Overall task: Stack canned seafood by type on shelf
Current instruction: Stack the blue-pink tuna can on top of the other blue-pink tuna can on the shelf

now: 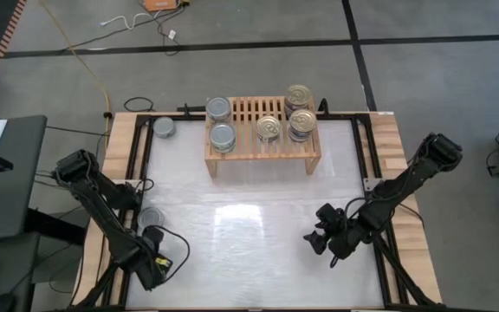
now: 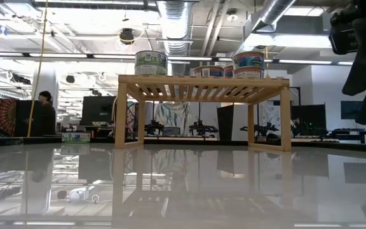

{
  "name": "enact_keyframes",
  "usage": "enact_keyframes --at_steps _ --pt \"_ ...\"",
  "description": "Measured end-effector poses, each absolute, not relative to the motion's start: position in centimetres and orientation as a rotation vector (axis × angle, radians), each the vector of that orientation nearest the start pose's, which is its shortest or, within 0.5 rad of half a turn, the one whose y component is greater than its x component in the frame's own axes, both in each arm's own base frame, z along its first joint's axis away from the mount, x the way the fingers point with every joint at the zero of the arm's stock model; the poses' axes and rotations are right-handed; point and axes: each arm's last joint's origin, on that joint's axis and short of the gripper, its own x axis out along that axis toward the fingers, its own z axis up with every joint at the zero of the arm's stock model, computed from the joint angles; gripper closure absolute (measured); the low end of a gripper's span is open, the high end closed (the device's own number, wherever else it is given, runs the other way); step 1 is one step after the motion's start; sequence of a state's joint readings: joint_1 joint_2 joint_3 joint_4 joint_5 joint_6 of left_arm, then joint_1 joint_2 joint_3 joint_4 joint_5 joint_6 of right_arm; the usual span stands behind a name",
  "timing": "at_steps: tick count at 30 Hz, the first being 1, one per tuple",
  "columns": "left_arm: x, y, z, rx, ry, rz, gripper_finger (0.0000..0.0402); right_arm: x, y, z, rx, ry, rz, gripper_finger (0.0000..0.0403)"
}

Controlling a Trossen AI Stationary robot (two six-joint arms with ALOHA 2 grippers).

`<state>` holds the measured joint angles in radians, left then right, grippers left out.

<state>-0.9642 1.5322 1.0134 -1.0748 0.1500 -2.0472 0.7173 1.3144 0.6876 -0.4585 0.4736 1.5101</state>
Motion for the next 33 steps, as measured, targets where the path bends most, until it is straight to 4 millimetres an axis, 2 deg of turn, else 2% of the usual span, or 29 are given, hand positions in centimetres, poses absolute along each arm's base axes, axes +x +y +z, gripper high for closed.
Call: enact_keyframes --at_steps 7,15,20,24,28,33 --pt "14.1 -20.9 18.9 -0.905 1.509 0.804 0.0227 18.2 14.1 18.1 0.792 0.816 -0.463 0.0056" --pt "16.3 -20.5 18.7 -0.961 1.309 0.723 0.0238 18.2 14.1 18.1 0.775 0.819 -0.455 0.0056" --pt "19.3 -19.2 18.9 -0.96 1.135 0.628 0.0238 18.2 14.1 18.1 0.767 0.821 -0.452 0.0056" --pt "22.8 -17.3 19.3 -0.941 0.952 0.546 0.0238 18.2 14.1 18.1 0.762 0.822 -0.451 0.0056" --pt "26.3 -15.3 20.4 -0.925 0.797 0.406 0.0238 18.2 14.1 18.1 0.757 0.824 -0.451 0.0056" --pt "29.0 -14.1 22.3 -0.91 0.642 0.184 0.0238 18.3 14.2 18.1 0.759 0.819 -0.441 0.0056"
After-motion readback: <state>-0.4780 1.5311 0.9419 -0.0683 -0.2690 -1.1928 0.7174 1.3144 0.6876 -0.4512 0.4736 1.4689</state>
